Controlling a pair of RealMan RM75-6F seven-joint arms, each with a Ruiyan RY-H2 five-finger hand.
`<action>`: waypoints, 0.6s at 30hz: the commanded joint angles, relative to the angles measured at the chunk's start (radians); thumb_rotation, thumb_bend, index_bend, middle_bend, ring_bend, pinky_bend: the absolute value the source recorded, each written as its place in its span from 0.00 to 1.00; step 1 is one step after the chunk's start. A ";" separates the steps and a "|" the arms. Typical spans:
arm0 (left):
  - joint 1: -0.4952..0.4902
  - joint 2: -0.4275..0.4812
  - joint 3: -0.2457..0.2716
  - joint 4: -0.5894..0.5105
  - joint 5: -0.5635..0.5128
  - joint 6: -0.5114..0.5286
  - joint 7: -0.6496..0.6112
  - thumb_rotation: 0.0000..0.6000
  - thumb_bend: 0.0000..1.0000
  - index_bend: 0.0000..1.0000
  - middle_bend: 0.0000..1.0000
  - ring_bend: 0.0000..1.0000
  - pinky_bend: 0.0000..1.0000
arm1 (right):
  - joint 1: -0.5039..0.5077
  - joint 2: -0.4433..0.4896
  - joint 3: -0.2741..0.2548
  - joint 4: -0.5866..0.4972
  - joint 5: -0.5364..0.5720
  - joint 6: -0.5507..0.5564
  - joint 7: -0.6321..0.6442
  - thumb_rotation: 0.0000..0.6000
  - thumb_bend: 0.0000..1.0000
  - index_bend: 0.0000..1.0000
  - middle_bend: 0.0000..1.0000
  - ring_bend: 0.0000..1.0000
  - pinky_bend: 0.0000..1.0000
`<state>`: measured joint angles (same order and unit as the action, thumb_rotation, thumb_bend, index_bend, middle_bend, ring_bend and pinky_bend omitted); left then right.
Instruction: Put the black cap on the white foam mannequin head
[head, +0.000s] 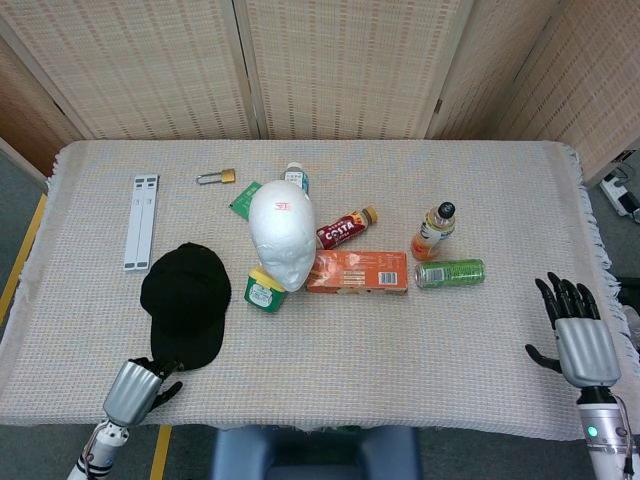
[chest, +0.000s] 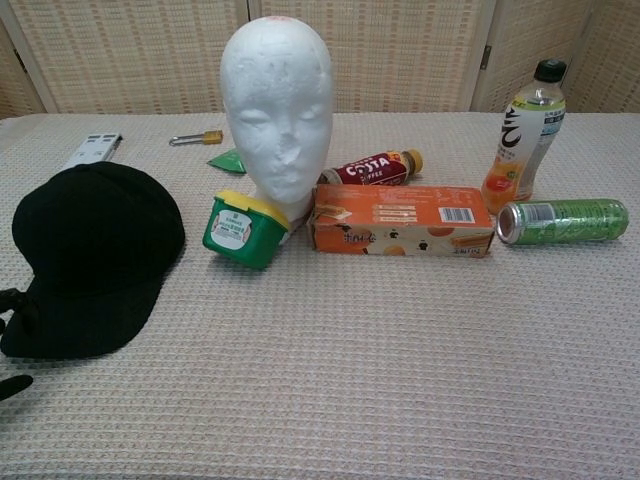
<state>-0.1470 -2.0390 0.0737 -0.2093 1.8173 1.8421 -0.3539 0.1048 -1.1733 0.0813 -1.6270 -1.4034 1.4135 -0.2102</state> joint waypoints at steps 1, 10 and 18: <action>-0.013 -0.025 0.020 0.035 0.003 -0.013 0.004 1.00 0.21 0.54 1.00 0.99 1.00 | -0.001 0.004 0.000 -0.003 0.000 0.000 0.005 1.00 0.12 0.00 0.00 0.00 0.00; -0.047 -0.044 0.041 0.083 -0.013 -0.078 0.043 1.00 0.28 0.54 1.00 0.99 1.00 | -0.009 0.024 -0.010 -0.018 -0.019 0.011 0.034 1.00 0.12 0.00 0.00 0.00 0.00; -0.063 -0.043 0.041 0.095 -0.042 -0.126 0.060 1.00 0.29 0.52 1.00 0.98 1.00 | -0.016 0.034 -0.021 -0.031 -0.029 0.014 0.038 1.00 0.12 0.00 0.00 0.00 0.00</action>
<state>-0.2074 -2.0819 0.1153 -0.1156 1.7805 1.7228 -0.2958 0.0889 -1.1396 0.0611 -1.6572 -1.4324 1.4279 -0.1729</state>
